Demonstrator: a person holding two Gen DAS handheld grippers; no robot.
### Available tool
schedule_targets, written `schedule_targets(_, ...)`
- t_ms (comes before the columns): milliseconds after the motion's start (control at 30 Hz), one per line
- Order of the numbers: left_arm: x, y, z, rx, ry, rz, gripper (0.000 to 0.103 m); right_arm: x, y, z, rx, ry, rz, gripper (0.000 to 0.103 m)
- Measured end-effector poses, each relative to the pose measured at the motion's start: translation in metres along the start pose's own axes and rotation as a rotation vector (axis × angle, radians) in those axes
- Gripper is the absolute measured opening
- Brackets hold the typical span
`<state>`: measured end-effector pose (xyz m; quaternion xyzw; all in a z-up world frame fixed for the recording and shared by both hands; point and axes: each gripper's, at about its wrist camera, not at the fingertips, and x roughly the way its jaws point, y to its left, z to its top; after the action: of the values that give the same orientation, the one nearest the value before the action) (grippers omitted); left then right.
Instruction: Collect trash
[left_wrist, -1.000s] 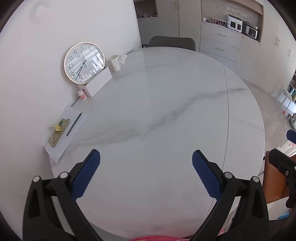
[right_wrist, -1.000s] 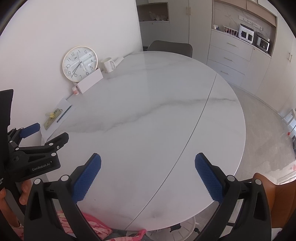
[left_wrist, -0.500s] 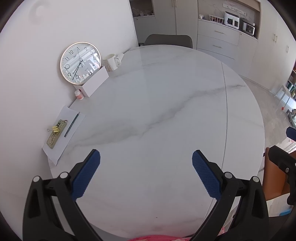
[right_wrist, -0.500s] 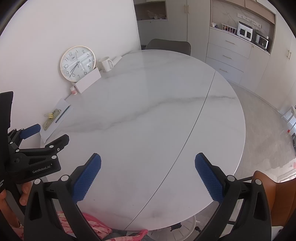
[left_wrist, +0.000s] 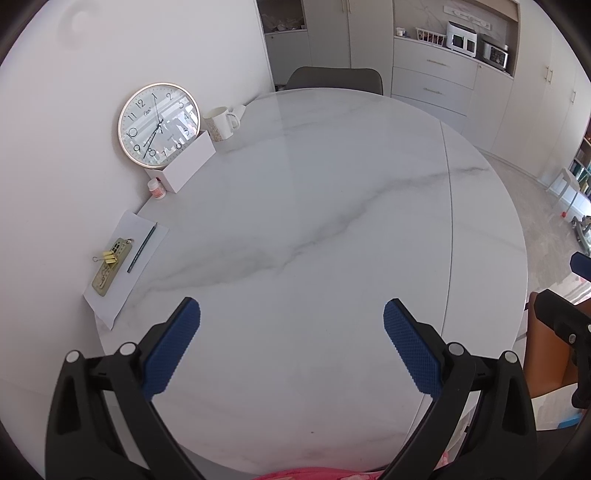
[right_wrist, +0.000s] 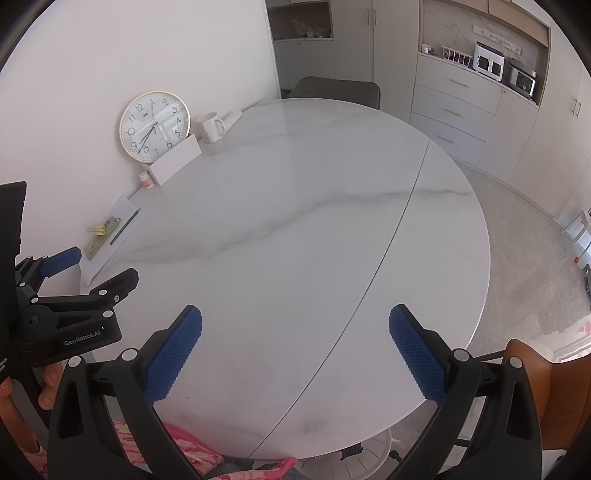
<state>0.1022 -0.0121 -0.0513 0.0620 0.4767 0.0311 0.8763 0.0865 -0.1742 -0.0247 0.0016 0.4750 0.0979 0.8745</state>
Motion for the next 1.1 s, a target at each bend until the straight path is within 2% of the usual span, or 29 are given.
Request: schedule_targets(1100,0.0007,0.0012,0.0006,-0.005,-0.003,0.0,0.095,0.0012,0.0025,-0.0048,0.003,0.002,-0.002,0.101)
